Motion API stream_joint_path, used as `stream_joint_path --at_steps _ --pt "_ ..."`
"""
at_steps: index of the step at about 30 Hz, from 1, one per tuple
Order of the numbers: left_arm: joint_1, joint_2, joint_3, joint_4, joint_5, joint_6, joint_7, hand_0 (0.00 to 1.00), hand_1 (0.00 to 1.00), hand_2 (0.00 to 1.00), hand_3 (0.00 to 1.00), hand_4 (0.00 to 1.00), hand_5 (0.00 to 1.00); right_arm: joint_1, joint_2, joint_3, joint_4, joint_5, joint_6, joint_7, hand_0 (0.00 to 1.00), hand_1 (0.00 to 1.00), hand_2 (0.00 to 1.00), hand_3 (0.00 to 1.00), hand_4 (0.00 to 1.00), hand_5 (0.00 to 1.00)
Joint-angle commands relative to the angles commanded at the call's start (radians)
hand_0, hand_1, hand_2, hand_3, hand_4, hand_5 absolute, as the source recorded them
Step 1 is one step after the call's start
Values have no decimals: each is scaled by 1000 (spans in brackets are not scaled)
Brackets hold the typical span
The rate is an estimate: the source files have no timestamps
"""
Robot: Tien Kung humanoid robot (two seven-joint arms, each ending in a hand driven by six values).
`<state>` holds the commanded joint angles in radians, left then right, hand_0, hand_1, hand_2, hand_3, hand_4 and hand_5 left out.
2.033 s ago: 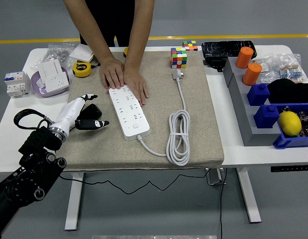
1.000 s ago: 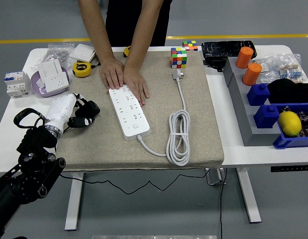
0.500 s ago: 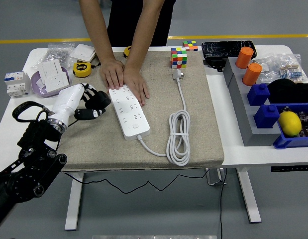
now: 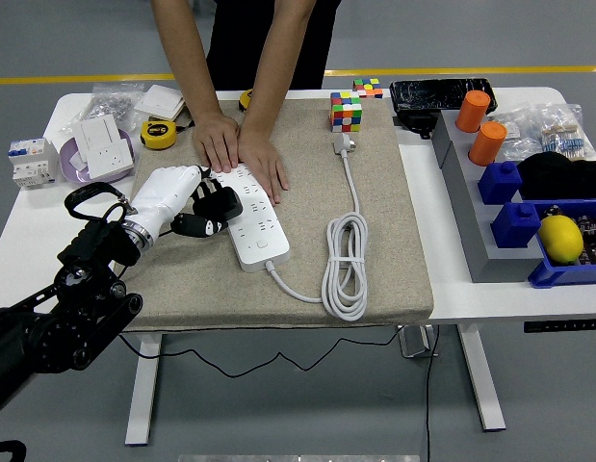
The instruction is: Pick up the plug,place it near the board,insert it into the board,press the button
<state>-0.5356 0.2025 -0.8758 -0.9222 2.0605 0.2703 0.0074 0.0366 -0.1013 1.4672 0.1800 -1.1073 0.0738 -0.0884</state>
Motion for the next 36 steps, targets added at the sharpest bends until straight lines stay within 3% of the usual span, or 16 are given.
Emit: stream_joint_path --at_steps 22,36 --pt "-36 -19 17 81 38 12 -11 457 435 350 409 565 118 1 -4 -20 0 14 1 6 827 740 727 760 998 766" --pt "-39 -11 18 67 59 -7 -7 464 460 385 435 585 116 3 -4 -19 0 16 3 7 827 740 728 760 998 765"
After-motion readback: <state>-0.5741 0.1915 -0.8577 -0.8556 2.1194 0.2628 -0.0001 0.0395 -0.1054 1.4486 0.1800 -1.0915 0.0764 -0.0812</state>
